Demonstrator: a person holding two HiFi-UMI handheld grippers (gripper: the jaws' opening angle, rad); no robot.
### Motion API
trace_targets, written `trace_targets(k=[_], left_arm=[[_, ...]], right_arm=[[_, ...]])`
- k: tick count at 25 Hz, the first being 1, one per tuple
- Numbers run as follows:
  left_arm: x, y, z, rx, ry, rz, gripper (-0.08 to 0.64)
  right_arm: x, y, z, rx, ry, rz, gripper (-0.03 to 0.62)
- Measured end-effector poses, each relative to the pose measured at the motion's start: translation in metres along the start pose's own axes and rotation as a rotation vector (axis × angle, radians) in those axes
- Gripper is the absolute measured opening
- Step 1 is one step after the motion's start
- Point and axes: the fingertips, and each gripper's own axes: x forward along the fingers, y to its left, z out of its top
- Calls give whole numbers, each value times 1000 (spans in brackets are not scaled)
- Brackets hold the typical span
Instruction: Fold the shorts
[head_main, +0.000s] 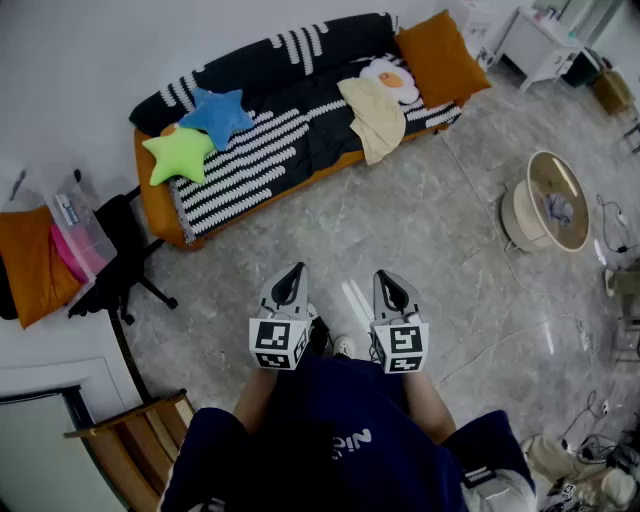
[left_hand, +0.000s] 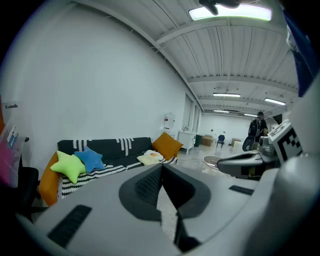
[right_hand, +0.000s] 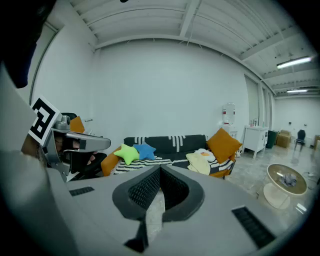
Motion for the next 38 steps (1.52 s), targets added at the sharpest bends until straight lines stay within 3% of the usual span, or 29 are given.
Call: trace_targets(k=[9,13,14,15,16,17,18,20,28,38], left_arm=[[5,-6,3,21,-5,-28,3],[11,-1,5,7,-13,-55,5],[13,-1,5,5,-13,-73,37],[15,-1,5,-1,-12,-101,111],[18,-2,5,-10,-11,-132,196],[21,-2,5,-20,-9,-162,284],[25,0,4,-30,-5,-186,329],[32,4,4,-35,5,-224,358],[62,32,9,21,15,-307,360],[86,57,15,16,20,-301,360]], right_arm=[[-1,0,4,-31,-10,1,8],[6,-6,11,-20,-39,-37,11],[8,-6,13,-15,-45,-36,12],[11,-5,15,-7,-52,-22,58],[15,-2,18,4,-58,0,184],[20,1,21,17,-63,22,266],[24,3,23,26,-65,35,347],[33,4,23,33,-55,33,407],[63,13,22,17,-28,-46,408],[86,2,22,76,-13,-102,382]])
